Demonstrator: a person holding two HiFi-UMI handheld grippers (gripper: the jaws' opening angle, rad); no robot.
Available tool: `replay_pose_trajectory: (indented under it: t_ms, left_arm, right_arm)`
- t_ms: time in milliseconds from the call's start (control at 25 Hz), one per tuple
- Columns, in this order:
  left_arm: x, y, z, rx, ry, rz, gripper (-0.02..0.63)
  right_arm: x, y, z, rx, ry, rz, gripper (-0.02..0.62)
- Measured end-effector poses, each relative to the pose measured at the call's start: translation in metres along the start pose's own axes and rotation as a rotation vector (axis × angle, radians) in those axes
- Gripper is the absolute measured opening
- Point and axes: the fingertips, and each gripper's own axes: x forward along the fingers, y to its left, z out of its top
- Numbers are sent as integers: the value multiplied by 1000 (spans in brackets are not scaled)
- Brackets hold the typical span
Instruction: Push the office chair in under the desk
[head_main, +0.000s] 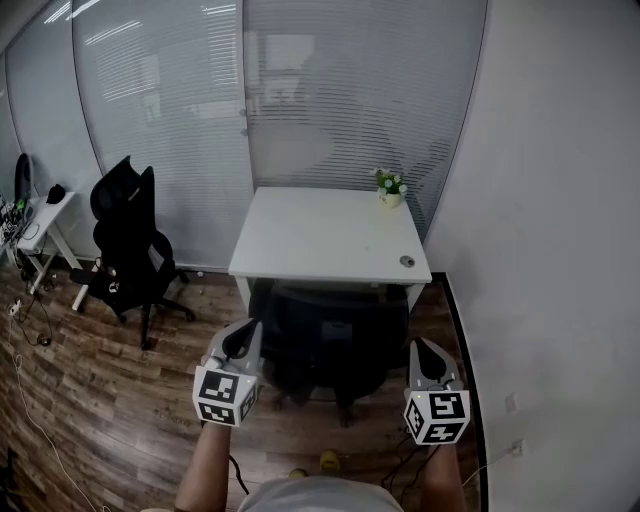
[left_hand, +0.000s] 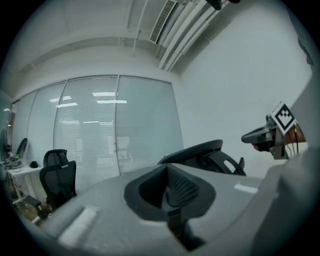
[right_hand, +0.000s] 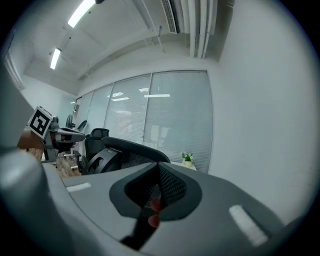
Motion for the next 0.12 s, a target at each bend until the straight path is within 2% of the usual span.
replay_pose_trajectory:
  t_ms: [120]
  left_arm:
    - [0,-1,0,-22,0,0,-3]
  right_arm:
    - [0,-4,1,7,-5,-2,2]
